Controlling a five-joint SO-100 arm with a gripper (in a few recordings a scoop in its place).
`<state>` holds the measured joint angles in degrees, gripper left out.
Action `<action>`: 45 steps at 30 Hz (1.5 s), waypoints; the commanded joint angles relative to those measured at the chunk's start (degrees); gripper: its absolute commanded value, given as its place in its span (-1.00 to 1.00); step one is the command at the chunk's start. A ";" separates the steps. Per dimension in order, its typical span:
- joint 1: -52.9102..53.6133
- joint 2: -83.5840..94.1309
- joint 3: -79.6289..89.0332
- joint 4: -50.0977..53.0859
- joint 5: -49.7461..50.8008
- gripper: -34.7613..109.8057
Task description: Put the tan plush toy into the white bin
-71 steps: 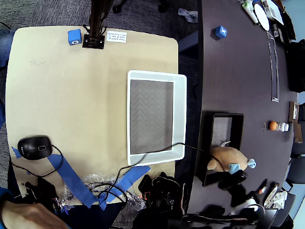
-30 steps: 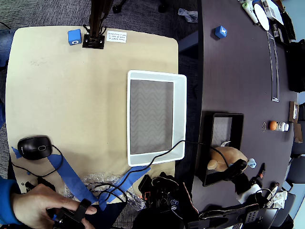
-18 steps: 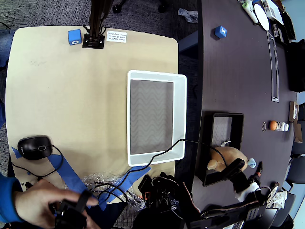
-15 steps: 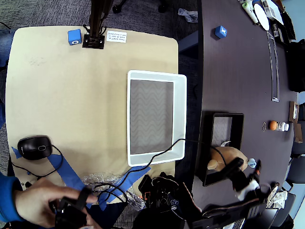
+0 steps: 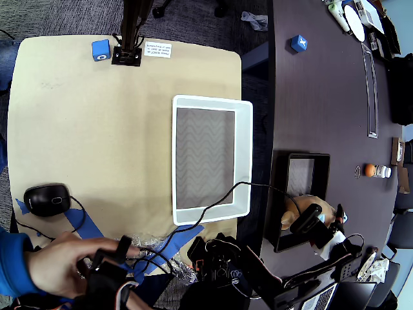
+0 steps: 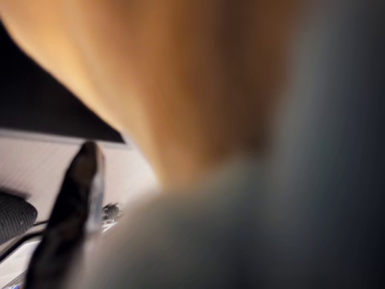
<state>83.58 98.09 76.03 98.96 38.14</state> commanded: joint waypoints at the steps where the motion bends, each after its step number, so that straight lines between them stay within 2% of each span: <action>1: 0.18 0.26 -1.23 0.00 0.35 0.34; 15: 0.79 -3.43 -0.26 -2.55 0.70 0.33; 19: 0.79 -3.16 -0.18 -2.55 0.35 0.18; 28: 0.53 -2.64 -0.18 -2.81 0.26 -0.31; 32: 0.70 -3.16 -0.18 -2.99 0.18 -0.47; 45: 0.97 -2.46 -1.41 -2.29 0.09 -0.52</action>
<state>83.50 94.22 75.32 95.10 38.14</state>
